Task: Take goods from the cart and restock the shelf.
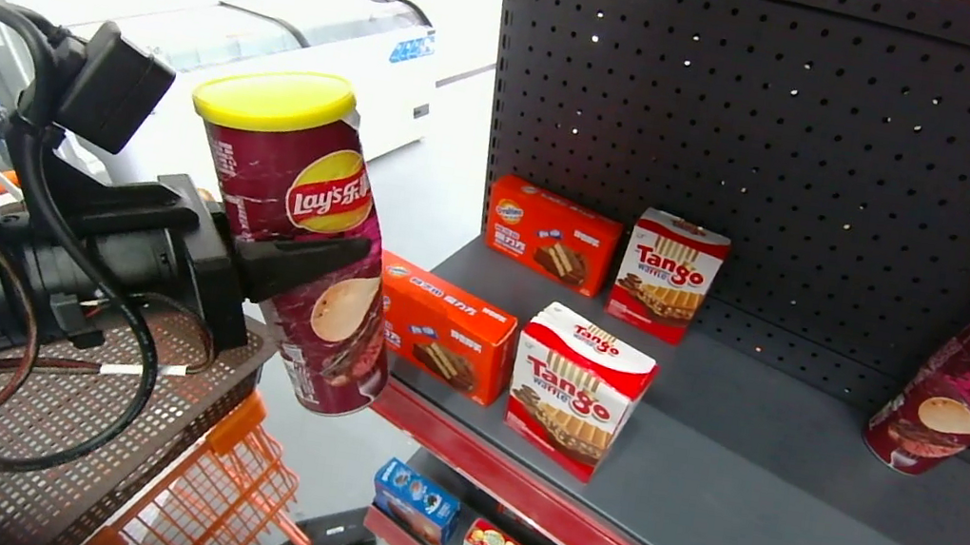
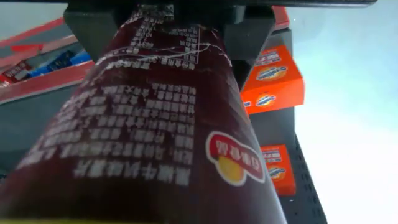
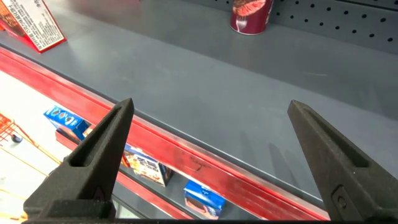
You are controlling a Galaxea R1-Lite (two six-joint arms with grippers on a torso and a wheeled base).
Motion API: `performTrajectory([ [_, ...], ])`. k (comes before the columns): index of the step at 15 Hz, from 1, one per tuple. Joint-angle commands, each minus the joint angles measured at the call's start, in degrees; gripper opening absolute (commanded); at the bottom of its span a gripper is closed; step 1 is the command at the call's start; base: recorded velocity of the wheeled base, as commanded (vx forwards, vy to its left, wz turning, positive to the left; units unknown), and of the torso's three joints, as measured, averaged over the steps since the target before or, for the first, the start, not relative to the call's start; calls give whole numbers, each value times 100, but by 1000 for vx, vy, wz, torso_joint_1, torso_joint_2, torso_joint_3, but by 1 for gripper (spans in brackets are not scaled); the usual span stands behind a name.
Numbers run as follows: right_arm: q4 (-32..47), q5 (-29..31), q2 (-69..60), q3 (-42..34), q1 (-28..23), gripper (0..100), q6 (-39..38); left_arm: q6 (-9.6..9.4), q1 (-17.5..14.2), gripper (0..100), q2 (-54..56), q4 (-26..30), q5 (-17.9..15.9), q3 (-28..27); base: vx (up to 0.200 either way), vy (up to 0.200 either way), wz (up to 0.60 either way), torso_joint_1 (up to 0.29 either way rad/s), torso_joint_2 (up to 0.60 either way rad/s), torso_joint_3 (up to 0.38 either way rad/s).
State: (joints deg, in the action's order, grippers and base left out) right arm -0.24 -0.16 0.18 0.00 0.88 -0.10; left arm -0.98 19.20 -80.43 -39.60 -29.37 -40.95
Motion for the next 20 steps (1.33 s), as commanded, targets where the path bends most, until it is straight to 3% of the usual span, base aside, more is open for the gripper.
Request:
performTrajectory([
  [1, -2, -2, 8, 0, 0, 100, 1, -17, 93, 0, 116, 4, -227, 78, 0, 0, 0, 0, 0, 0],
  [7, 7, -28, 8, 0, 9, 100, 19, -43, 128, 0, 318, -13, -377, 140, 0, 0, 0, 0, 0, 0],
  [8, 7, -28, 8, 0, 0, 100, 19, -43, 110, 0, 406, -13, -781, 157, 0, 0, 0, 0, 0, 0],
  [11, -2, -28, 8, 0, 0, 100, 19, -43, 119, 0, 432, -31, -948, 140, 0, 0, 0, 0, 0, 0],
  [20, 7, -28, 8, 0, 0, 100, 19, -34, 119, 0, 432, -31, -1010, 25, 0, 0, -600, 1, 3, 2],
])
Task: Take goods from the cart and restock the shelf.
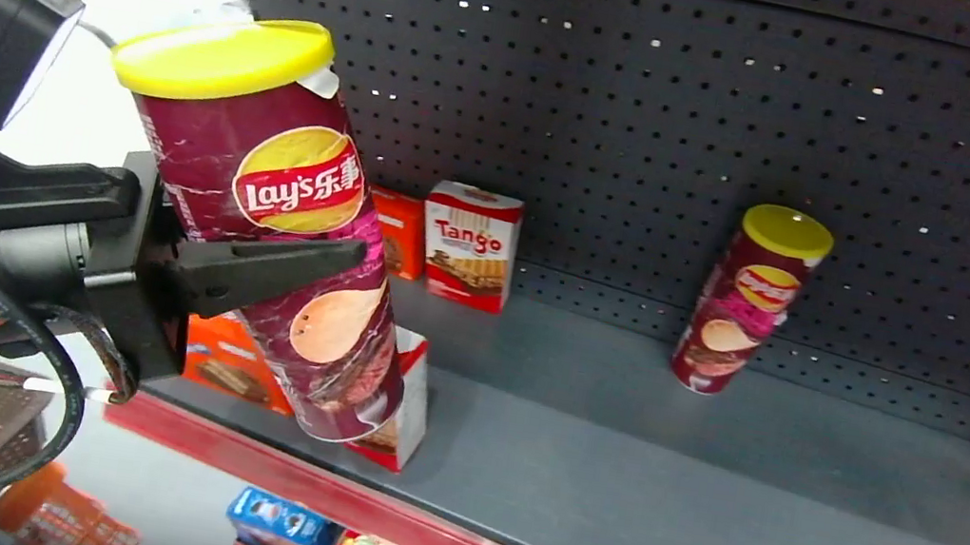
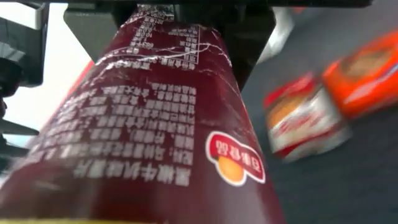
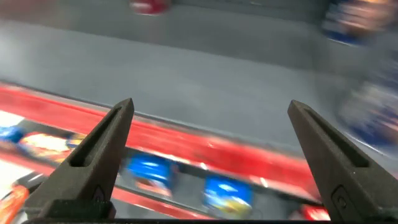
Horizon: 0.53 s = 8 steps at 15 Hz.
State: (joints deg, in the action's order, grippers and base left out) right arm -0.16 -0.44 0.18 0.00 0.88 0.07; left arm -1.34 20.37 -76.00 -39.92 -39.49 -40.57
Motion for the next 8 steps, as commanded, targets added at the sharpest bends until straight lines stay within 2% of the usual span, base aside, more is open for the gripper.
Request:
performTrajectory([
  [1, -11, -9, 8, 0, 0, 100, 1, 2, 2, 0, -12, 2, 2, -39, 0, 0, -600, -2, -7, 2],
  [3, -11, -9, 8, 0, 0, 100, 1, 2, 2, 0, -12, 2, 2, -47, 0, 0, -600, 2, 5, 5],
  [8, -2, 0, 8, 0, 0, 100, -7, 11, -33, 0, -12, 11, 11, -47, 0, 0, 0, 0, 0, 0],
])
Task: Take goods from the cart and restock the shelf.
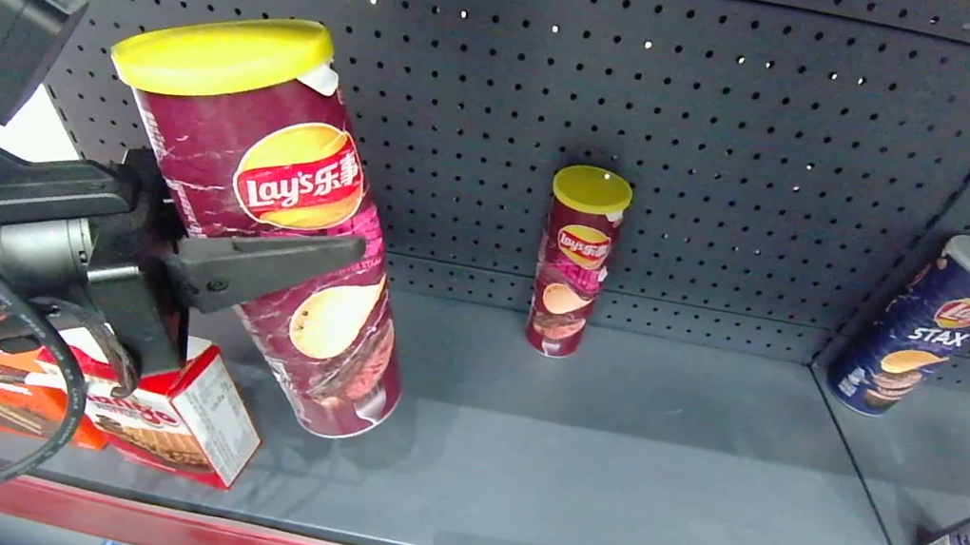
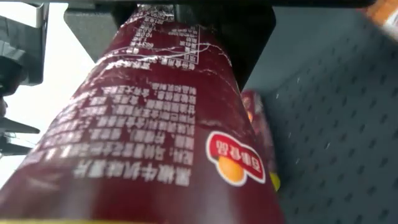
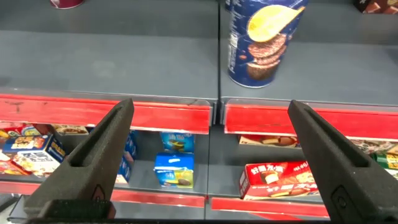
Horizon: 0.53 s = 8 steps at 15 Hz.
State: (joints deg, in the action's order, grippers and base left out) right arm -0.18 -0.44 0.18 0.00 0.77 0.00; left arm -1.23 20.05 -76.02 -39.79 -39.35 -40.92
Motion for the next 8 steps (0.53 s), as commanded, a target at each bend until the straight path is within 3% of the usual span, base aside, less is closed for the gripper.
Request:
performTrajectory([
  [1, 1, 0, 8, 0, 11, 100, 0, 0, -10, 0, -9, -11, -2, -12, 0, 0, 0, 0, 0, 0],
  [8, 1, 0, 8, 0, 11, 100, 0, 0, -19, 0, -18, -11, -2, -21, 0, 0, 0, 0, 0, 0],
])
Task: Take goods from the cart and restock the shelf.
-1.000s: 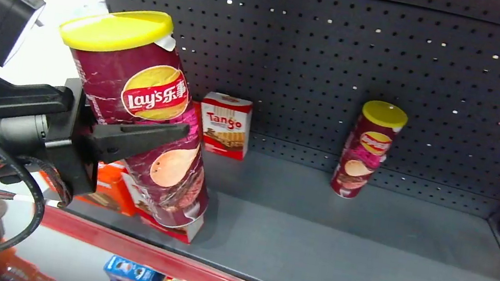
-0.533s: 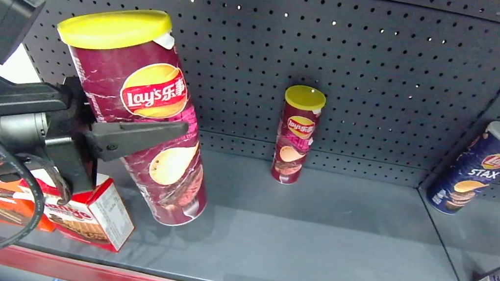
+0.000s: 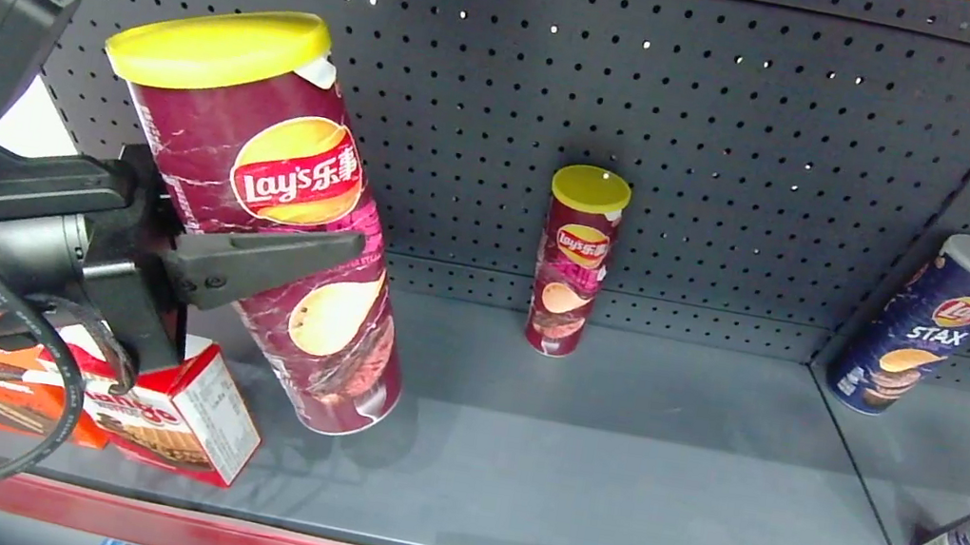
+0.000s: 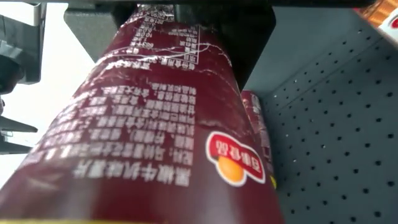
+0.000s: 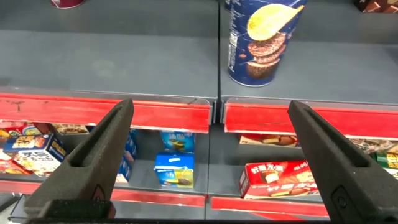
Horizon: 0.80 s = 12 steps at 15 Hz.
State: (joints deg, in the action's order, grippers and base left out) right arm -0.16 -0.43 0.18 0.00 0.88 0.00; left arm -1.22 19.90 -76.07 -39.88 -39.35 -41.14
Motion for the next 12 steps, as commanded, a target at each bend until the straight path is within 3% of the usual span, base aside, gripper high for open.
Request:
performTrajectory([
  [1, -11, -1, 8, 0, 0, 100, 0, -1, -3, 0, -13, -3, -2, 1, 0, 0, 0, 0, 0, 0],
  [5, 25, -10, 166, 9, 70, 100, 26, -1, 14, 0, -22, 15, -20, -25, 0, 0, 0, 0, 0, 0],
  [8, -283, -880, 2276, 1863, 193, 100, -466, -1, 50, 0, 48, 68, -20, 27, 0, 0, 0, 0, 0, 0],
  [10, -239, -1531, 2645, 2232, 580, 100, -97, 16, 32, 0, 136, 76, 15, 89, 0, 0, 0, 0, 0, 0],
  [12, -257, -1645, 3471, 2654, 984, 100, 123, 25, 14, 0, 127, 76, 42, 89, 0, 0, 0, 0, 0, 0],
])
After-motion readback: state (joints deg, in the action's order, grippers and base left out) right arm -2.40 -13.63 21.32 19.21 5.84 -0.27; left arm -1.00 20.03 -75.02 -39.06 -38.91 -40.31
